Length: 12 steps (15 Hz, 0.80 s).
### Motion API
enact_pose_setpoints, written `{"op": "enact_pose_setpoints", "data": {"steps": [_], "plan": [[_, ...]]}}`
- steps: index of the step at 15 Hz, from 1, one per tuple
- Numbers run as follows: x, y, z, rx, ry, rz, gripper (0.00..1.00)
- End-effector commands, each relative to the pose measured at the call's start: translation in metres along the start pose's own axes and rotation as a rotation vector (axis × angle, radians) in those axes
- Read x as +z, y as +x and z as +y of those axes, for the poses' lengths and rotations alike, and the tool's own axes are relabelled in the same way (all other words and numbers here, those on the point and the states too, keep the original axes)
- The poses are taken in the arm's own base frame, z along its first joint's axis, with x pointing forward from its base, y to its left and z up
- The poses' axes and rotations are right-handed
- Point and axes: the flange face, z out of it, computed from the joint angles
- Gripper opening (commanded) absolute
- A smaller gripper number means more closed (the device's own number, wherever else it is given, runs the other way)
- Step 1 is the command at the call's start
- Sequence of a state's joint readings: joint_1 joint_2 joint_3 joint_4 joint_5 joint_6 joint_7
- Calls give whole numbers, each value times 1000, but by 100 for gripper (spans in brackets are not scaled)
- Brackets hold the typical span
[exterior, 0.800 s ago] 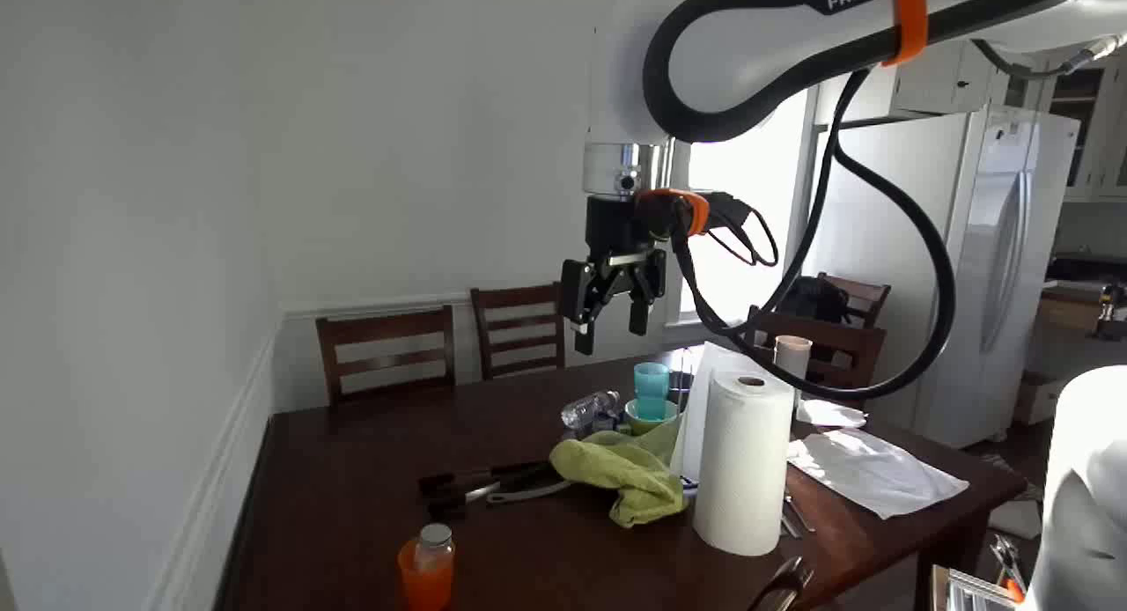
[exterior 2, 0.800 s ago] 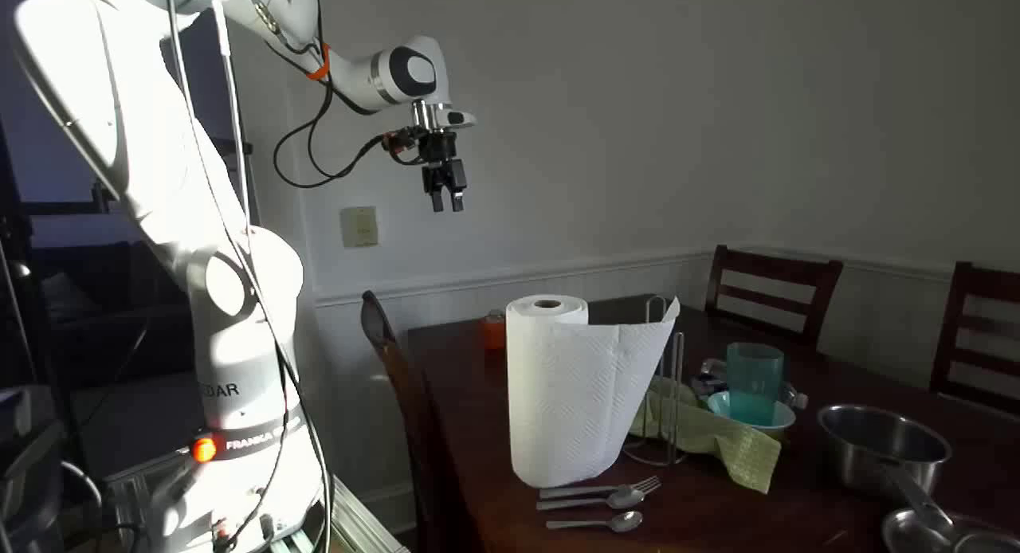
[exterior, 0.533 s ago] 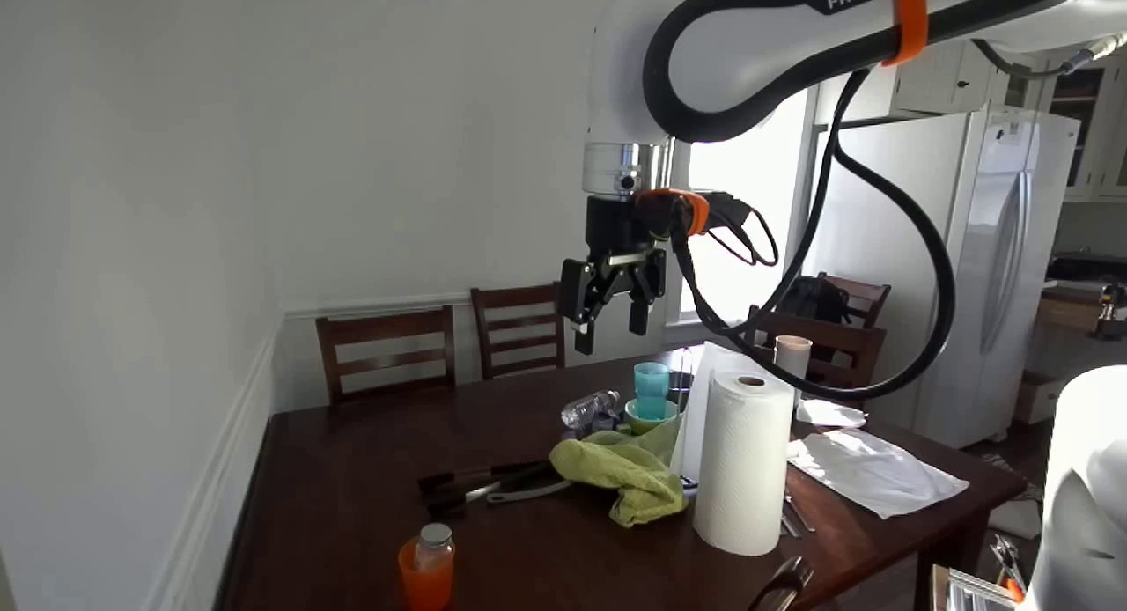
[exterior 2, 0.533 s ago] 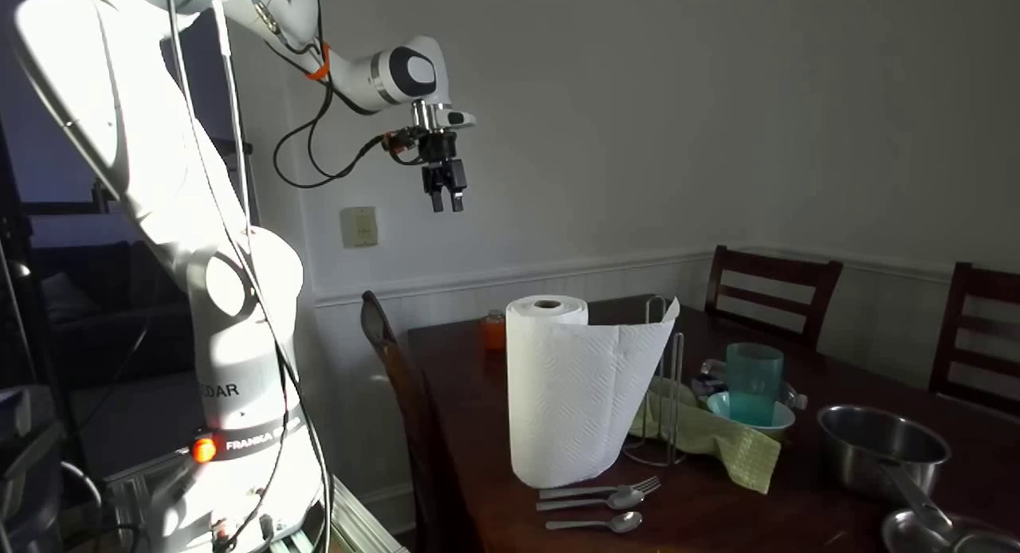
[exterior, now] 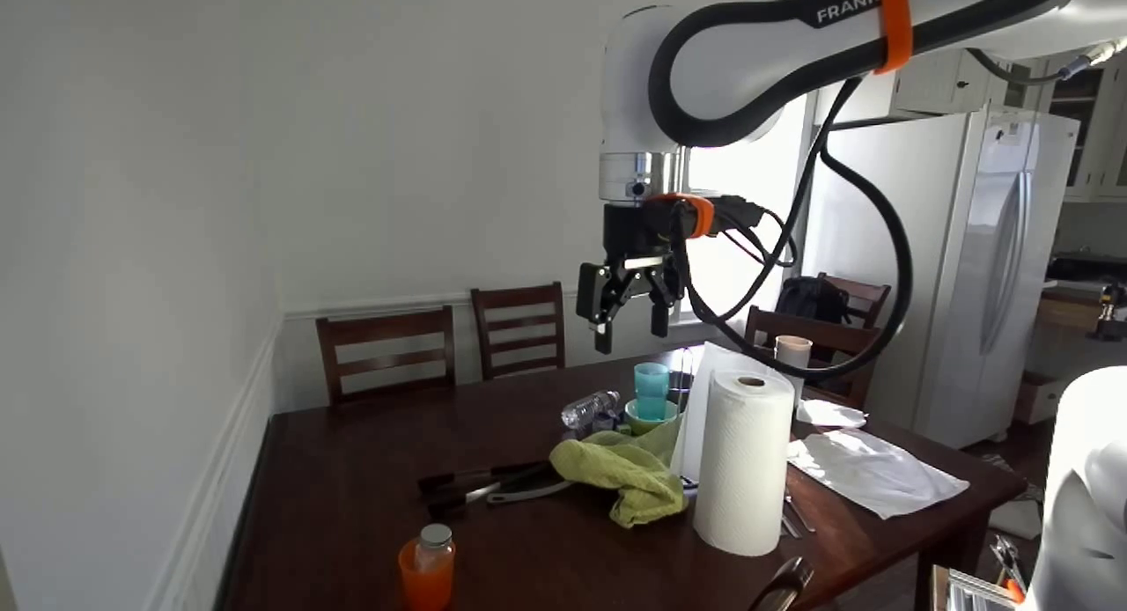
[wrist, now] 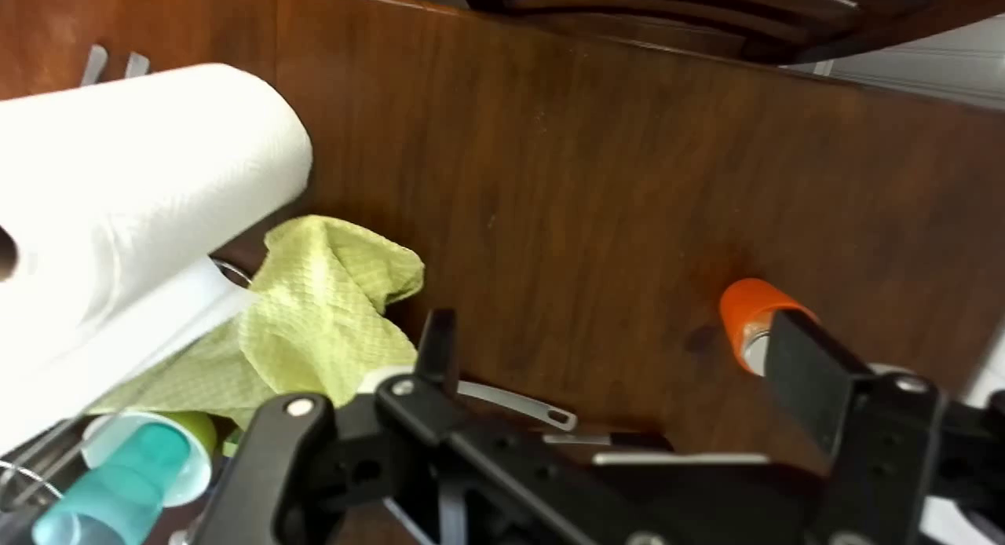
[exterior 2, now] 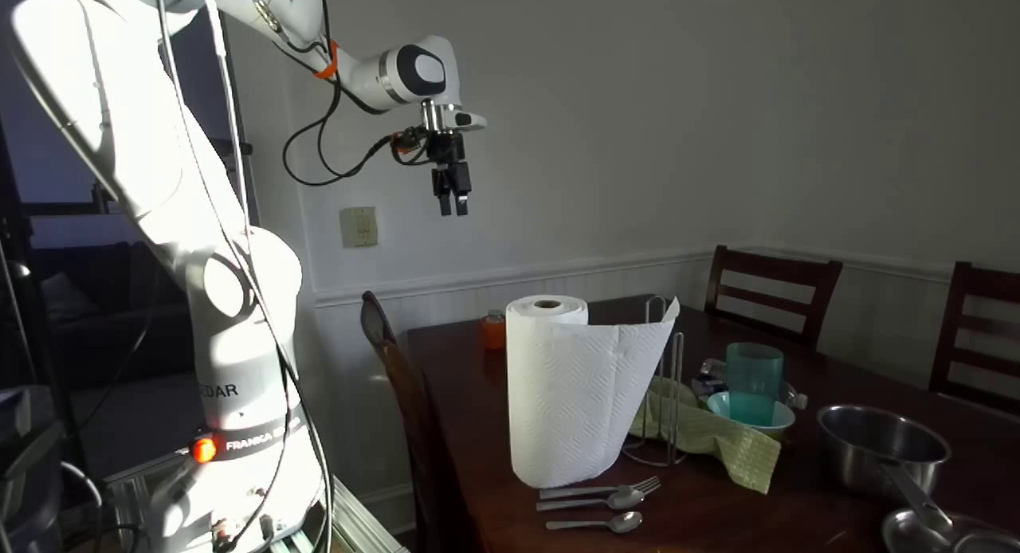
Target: Put the paper towel roll on the paper towel roll holder
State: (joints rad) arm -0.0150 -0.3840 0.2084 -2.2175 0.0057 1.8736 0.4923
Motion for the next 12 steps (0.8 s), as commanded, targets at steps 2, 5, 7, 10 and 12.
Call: {"op": "enact_pose_setpoints", "data": {"steps": [2,5,7,10,12], "plan": [[6,-4,80,254,-15,-6,100],[13,-5,135,404,-23,-1,100],[17,-12,167,487,-36,2,100],[24,-22,206,535,-42,39,100],[31,-28,225,545,-46,56,100]]}}
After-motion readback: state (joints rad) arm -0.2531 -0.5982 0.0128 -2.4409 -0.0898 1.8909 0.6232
